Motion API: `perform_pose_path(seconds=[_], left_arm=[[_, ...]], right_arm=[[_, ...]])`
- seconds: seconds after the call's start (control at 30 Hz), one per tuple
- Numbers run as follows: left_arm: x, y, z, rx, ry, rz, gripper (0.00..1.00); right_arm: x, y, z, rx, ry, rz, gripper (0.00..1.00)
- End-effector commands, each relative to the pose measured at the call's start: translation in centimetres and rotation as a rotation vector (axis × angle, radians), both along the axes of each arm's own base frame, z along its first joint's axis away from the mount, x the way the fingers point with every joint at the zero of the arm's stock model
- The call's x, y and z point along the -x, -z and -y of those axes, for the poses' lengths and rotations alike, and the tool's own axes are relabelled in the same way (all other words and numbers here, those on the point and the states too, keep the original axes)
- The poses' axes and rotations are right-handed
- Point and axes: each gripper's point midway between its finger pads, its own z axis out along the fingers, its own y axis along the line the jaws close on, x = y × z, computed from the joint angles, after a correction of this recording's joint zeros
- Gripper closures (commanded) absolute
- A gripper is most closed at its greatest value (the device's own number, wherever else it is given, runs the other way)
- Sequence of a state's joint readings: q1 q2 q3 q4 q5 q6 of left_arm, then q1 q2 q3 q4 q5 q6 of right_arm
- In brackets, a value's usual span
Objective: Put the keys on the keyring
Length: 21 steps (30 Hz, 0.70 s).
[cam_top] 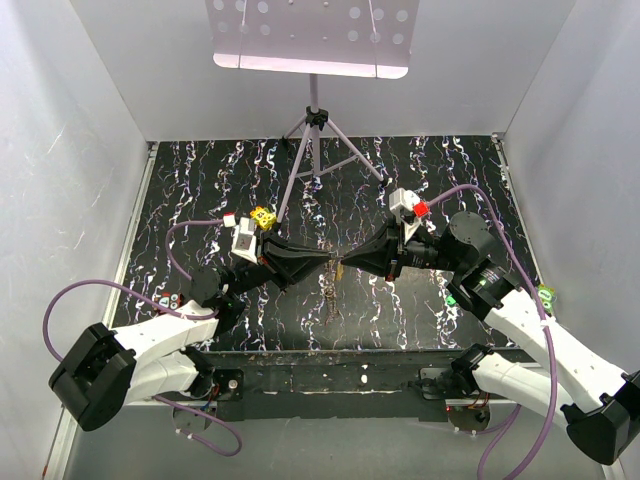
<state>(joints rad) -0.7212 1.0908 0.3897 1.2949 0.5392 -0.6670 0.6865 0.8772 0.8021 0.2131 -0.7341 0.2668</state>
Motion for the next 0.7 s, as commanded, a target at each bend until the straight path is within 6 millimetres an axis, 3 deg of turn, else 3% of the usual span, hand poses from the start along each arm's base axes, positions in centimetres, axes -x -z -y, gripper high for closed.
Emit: perform_pose_path(seconds=[0.0, 0.67], left_arm=[[2.11, -4.57, -2.28, 0.167, -0.010, 0.177, 1.00], [2.05, -4.59, -2.39, 0.170, -0.012, 0.176, 1.00]], right_arm=[[-0.40, -1.02, 0.10, -0.033, 0.021, 0.024, 0.99], [-0.67, -0.59, 0.02, -0.024, 0.026, 0.003, 0.99]])
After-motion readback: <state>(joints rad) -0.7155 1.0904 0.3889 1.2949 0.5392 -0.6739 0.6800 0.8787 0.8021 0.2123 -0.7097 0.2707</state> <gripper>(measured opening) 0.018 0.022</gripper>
